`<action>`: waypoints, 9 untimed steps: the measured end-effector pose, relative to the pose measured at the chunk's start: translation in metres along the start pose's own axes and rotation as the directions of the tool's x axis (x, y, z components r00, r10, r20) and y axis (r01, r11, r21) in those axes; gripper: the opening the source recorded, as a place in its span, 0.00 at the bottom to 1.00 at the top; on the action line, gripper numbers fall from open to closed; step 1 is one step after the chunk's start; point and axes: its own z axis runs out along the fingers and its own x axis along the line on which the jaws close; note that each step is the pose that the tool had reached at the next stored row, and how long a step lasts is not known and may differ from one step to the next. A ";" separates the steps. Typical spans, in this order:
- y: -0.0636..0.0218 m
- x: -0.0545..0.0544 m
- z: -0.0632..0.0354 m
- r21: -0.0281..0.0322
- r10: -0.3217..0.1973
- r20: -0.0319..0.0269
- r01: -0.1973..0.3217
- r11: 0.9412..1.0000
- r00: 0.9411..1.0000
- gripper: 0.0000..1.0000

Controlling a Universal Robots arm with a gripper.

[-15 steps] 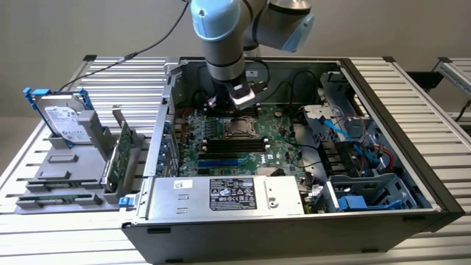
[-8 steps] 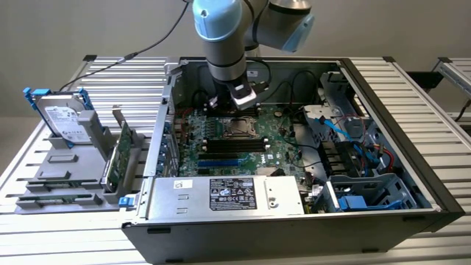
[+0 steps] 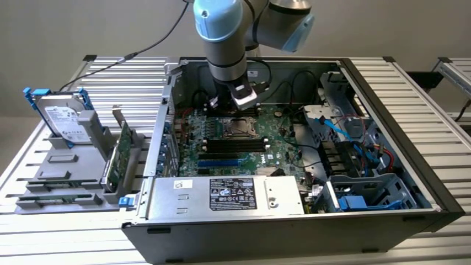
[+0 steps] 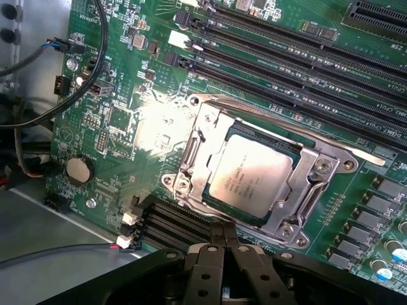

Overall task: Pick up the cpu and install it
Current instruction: 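Install the first cpu locking lever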

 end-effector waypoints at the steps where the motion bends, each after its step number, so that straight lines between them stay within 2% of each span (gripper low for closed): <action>1: 0.0001 0.000 0.0001 0.000 0.000 0.000 0.000 1.000 1.000 0.11; 9: 0.0009 0.002 0.0005 0.000 0.000 0.000 0.000 1.000 1.000 0.11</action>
